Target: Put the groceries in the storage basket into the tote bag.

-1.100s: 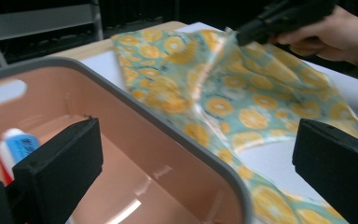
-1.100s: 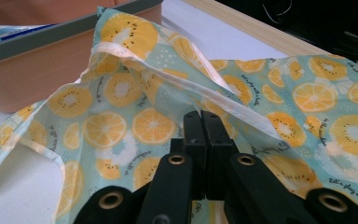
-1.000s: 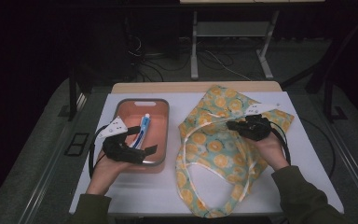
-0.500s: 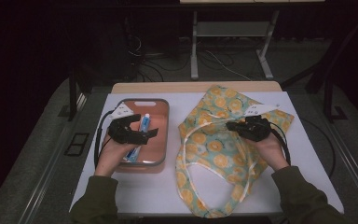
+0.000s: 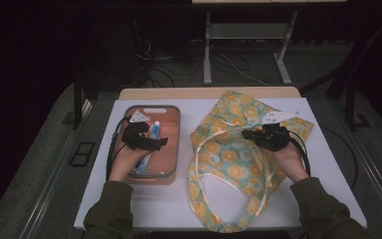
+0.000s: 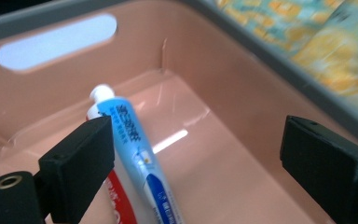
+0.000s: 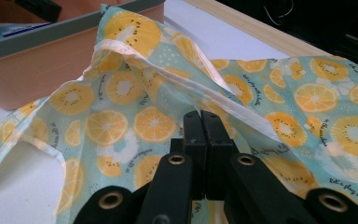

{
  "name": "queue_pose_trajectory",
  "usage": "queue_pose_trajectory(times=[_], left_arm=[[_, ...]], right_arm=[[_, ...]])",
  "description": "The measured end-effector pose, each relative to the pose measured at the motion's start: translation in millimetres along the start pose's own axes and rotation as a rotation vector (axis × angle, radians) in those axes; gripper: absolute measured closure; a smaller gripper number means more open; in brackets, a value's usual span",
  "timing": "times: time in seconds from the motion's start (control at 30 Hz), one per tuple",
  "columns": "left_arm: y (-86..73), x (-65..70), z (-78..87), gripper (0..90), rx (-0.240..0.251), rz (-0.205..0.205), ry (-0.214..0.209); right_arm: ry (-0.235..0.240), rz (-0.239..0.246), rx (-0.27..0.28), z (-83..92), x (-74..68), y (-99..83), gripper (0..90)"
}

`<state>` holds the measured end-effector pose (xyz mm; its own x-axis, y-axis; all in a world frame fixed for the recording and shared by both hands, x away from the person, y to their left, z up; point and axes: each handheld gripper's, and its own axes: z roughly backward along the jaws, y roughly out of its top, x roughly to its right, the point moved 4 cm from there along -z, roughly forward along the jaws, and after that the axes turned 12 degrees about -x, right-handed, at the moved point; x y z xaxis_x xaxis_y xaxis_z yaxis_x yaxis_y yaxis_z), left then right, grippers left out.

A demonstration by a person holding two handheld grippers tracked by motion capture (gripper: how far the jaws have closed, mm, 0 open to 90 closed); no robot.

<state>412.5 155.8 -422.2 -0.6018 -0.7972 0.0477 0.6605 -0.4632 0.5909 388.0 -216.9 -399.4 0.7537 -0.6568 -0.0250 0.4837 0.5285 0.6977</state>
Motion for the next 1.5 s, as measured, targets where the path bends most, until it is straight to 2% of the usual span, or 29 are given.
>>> queue_pose_trajectory(times=[0.03,0.2,0.27,0.4,0.47,0.6,0.7,0.77,0.8,0.9,0.97,1.03,1.1,1.3,1.43,1.5], left_arm=[[-0.7,-1.0,-2.1,9.2,-0.019,0.003,0.017],[-3.4,-3.7,-8.8,12.1,-0.088,0.020,0.045],[-4.2,-5.1,-10.7,13.4,-0.105,0.046,0.035],[-7.9,-9.8,-16.0,15.4,-0.175,0.085,0.056],[-9.3,-10.5,-18.9,17.1,-0.206,0.106,0.051],[-13.1,-13.2,-23.3,25.4,-0.265,0.149,0.038],[-15.1,-14.9,-23.7,34.9,-0.292,0.165,0.069],[-15.6,-15.5,-23.2,44.3,-0.306,0.167,0.101],[-15.8,-15.0,-24.0,48.5,-0.308,0.168,0.100],[-16.2,-14.0,-24.2,51.6,-0.318,0.171,0.090],[-16.2,-13.8,-22.8,59.3,-0.316,0.170,0.080],[-14.8,-13.4,-20.2,67.4,-0.296,0.179,0.085],[-14.3,-14.0,-18.1,71.7,-0.282,0.190,0.085],[-11.1,-11.4,-15.0,75.2,-0.266,0.183,0.073],[-9.3,-8.9,-13.7,75.6,-0.265,0.157,0.057],[-7.4,-8.5,-11.2,75.7,-0.250,0.160,0.051]], right_arm=[[0.000,0.000,0.000,0.1,0.0,0.0,89.6],[0.001,0.000,0.001,1.0,-0.7,-0.2,89.6],[0.000,0.003,-0.001,0.7,-0.9,-0.6,89.6],[0.000,0.006,-0.001,0.8,-1.4,-0.8,89.6],[0.000,0.006,0.001,1.2,-1.3,-0.7,89.6],[-0.002,0.006,0.000,1.4,-1.1,-1.2,89.6],[-0.004,0.007,0.000,1.6,-1.0,-1.6,89.6],[-0.003,0.007,0.001,1.9,-1.1,-1.7,89.6],[-0.003,0.007,0.001,2.0,-1.1,-1.7,89.6],[-0.004,0.011,-0.001,1.6,-1.4,-1.8,89.6],[-0.005,0.011,0.000,1.4,-1.8,-1.7,89.6],[-0.005,0.011,0.000,1.4,-2.0,-1.6,89.6],[-0.006,0.011,0.001,1.3,-1.9,-1.6,89.6],[-0.005,0.012,-0.003,0.4,-2.1,-2.0,89.6],[-0.004,0.012,-0.003,0.1,-1.9,-2.1,89.6],[-0.005,0.013,-0.003,0.3,-1.8,-2.0,89.6]])
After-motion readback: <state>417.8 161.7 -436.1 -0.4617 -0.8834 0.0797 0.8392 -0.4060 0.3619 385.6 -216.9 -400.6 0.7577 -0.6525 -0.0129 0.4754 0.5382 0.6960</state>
